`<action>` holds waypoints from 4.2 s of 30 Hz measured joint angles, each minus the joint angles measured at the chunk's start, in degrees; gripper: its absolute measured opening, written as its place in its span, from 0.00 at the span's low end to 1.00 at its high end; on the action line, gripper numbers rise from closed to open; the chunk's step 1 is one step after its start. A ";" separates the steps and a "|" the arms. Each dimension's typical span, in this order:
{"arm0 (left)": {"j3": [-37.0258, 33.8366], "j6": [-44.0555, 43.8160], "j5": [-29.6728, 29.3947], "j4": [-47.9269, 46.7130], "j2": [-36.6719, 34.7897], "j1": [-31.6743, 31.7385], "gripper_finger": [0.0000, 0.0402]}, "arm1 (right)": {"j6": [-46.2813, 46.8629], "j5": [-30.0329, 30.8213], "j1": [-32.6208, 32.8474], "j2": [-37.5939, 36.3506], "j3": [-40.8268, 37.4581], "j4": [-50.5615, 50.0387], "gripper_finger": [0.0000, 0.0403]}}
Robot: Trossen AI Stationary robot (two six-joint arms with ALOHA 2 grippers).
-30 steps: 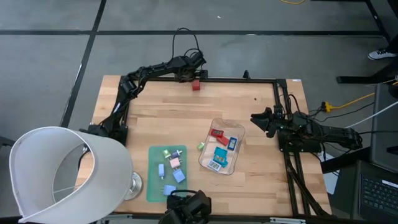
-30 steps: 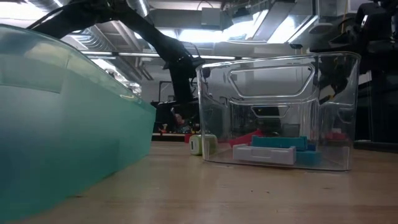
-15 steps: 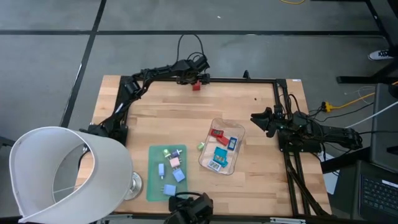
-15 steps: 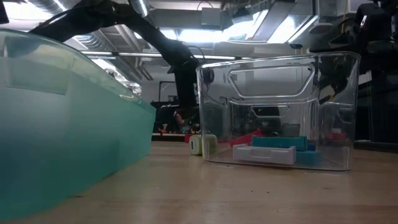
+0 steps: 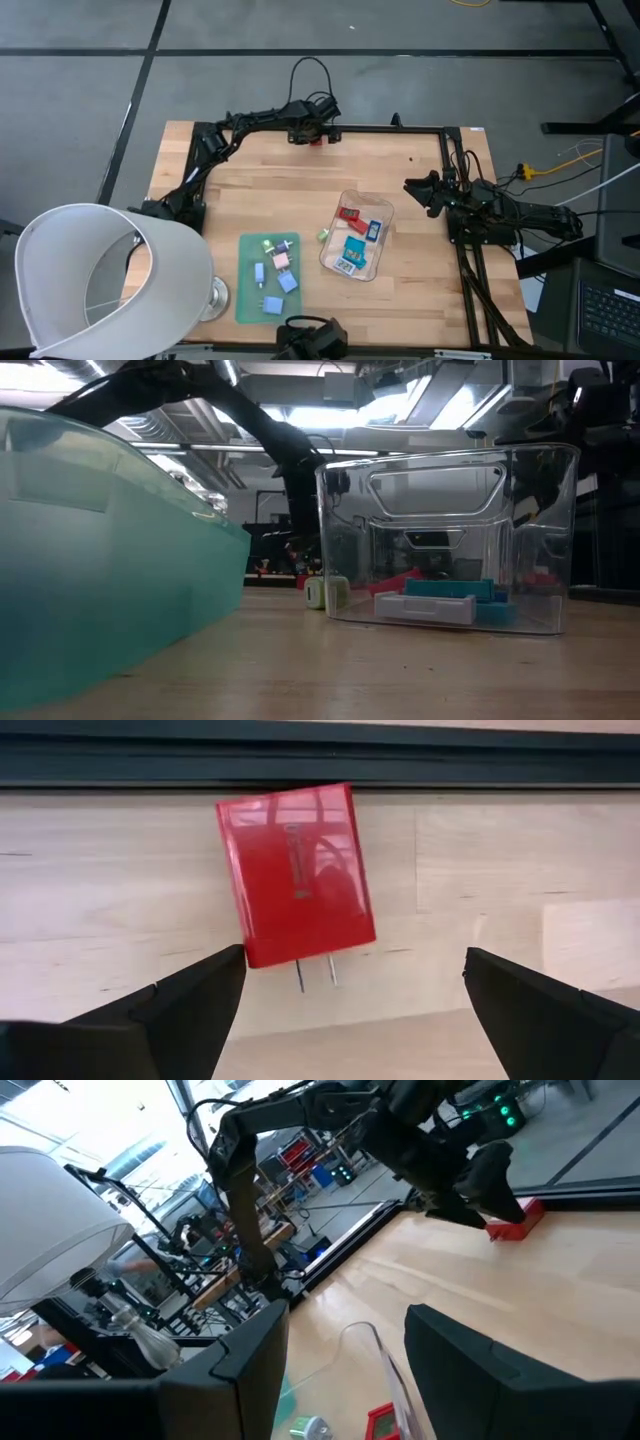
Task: Pick & Place Office items
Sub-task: Put the red charger adapter into the green bin
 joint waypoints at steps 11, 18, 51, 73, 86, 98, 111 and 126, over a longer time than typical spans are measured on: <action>0.94 -1.46 1.33 0.10 2.70 1.39 0.90 | 0.35 -0.08 0.00 0.00 0.00 -0.02 0.50; 1.33 -3.53 1.56 0.33 3.02 3.05 0.87 | 1.60 -0.47 0.00 0.00 0.00 -0.03 0.50; 1.57 -0.16 10.41 -3.13 3.42 2.83 0.53 | 0.07 -0.02 0.00 0.00 0.00 -0.06 0.50; 1.29 8.44 11.77 -6.95 1.60 -8.36 0.53 | -0.07 -0.02 0.00 0.00 0.00 -0.04 0.50; 1.31 11.89 3.38 -8.83 -5.26 -13.97 0.53 | 0.00 -0.02 0.00 0.00 0.00 -0.04 0.50; 1.42 29.97 6.37 -22.77 -17.16 -18.52 0.53 | -0.29 0.03 0.00 0.00 0.00 -0.04 0.50; 1.40 54.79 20.94 -30.39 -19.34 -31.55 0.52 | -0.04 0.24 -0.01 0.53 0.00 -0.03 0.50; -10.03 52.29 26.22 -32.24 -22.44 -44.19 0.52 | 1.66 0.17 0.00 1.99 0.02 -0.07 0.50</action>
